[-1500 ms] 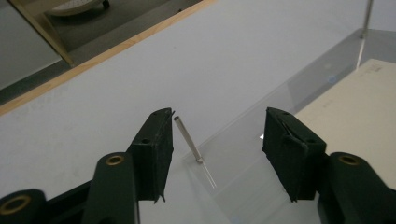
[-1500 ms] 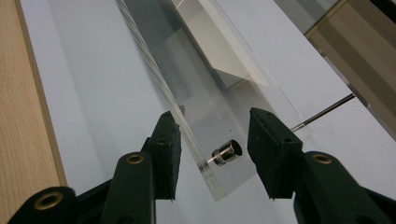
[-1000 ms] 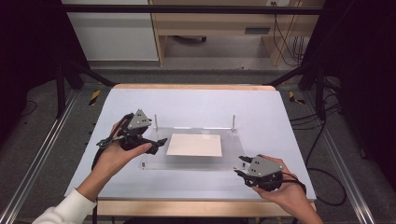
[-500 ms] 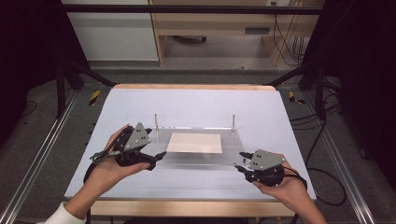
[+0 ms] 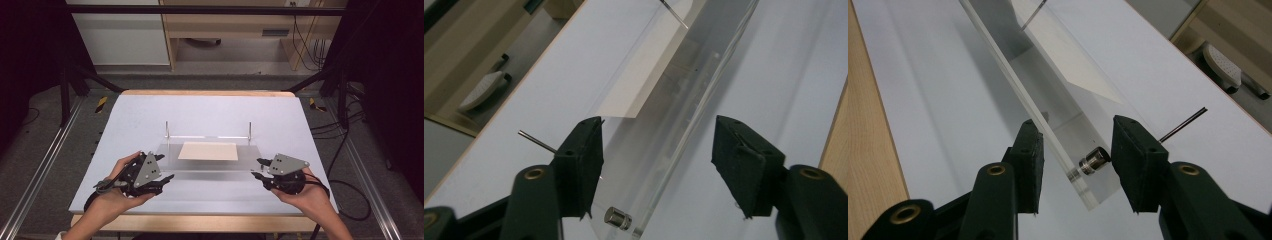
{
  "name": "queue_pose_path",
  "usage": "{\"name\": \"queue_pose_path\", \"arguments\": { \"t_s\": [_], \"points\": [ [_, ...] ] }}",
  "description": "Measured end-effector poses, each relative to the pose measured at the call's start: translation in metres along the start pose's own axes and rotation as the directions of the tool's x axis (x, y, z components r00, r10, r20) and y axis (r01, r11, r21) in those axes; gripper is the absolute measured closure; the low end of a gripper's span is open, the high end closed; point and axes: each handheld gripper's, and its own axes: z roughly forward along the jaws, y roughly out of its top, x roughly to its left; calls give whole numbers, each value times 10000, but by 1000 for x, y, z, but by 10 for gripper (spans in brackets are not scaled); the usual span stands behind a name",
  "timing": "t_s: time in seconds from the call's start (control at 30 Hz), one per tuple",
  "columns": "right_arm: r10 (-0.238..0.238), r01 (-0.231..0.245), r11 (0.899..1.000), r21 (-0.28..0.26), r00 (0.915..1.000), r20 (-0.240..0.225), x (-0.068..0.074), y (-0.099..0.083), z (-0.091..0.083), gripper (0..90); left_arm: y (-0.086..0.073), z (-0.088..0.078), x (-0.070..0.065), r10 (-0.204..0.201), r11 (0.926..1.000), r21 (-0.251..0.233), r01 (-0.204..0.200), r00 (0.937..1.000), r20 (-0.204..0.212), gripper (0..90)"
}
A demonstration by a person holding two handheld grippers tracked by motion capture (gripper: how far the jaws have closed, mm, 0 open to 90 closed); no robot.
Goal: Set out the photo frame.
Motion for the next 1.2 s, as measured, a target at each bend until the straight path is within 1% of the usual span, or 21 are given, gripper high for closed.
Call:
{"name": "queue_pose_path", "arguments": {
  "t_s": [0.13,0.2,0.23,0.27,0.33,0.37,0.43,0.53,0.57,0.6,0.63,0.77,0.83,0.87,0.97,1.03,1.1,1.2],
  "points": [
    [47,-47,10000,-30,10000,3,-2,1,0,575,0,-2,-2,110,9998,-170,-111,9999,-40,471],
    [50,-50,10000,-8,10000,-4,-2,2,0,575,-1,-1,-5,320,9995,15,-320,9994,-146,497],
    [58,-58,10000,3,10000,-9,-2,2,0,575,-2,0,-6,431,9990,151,-428,9988,-212,530],
    [60,-60,10000,11,10000,-13,-2,2,0,575,-3,1,-6,434,9989,209,-429,9988,-235,562],
    [95,-95,10000,5,10000,-15,-2,2,0,575,-4,3,-6,356,9993,144,-353,9991,-219,586],
    [105,-105,9999,-9,9999,-17,-3,2,0,575,-4,4,-6,434,9989,171,-430,9988,-227,612],
    [153,-153,9999,-37,9999,-21,-4,3,-1,576,-3,6,-7,534,9981,311,-523,9979,-356,618],
    [181,-182,9998,-61,9998,-48,-5,4,-1,578,-3,9,-7,585,9978,327,-568,9969,-524,639],
    [186,-186,9998,-48,9998,-59,-6,5,-1,578,-3,10,-6,659,9973,359,-638,9960,-609,666],
    [189,-189,9998,-26,9998,-64,-6,5,-1,580,-2,10,-6,650,9973,375,-627,9958,-651,684],
    [153,-153,9999,-28,9999,-57,-6,5,-1,582,-2,10,-5,644,9974,372,-620,9957,-668,688],
    [166,-165,9998,-82,9999,9,-6,6,-1,586,3,10,-8,896,9947,591,-841,9912,-974,708],
    [179,-179,9997,-135,9998,0,-7,6,-2,582,5,9,-7,856,9945,682,-792,9917,-963,710],
    [275,-275,9995,-136,9996,-46,-7,5,-1,569,6,9,-6,866,9943,694,-804,9922,-899,710],
    [555,-556,9981,-279,9984,-48,-10,2,-1,515,7,9,-1,655,9964,589,-611,9949,-762,707],
    [654,-652,9973,-339,9979,38,-13,0,-2,484,9,8,3,551,9972,545,-512,9958,-725,705],
    [608,-599,9974,-399,9979,217,-16,-1,-1,470,12,8,9,432,9977,547,-398,9970,-635,704],
    [650,-633,9965,-551,9975,293,-19,1,-2,468,16,7,17,218,9988,457,-195,9984,-522,704]
  ]
}}
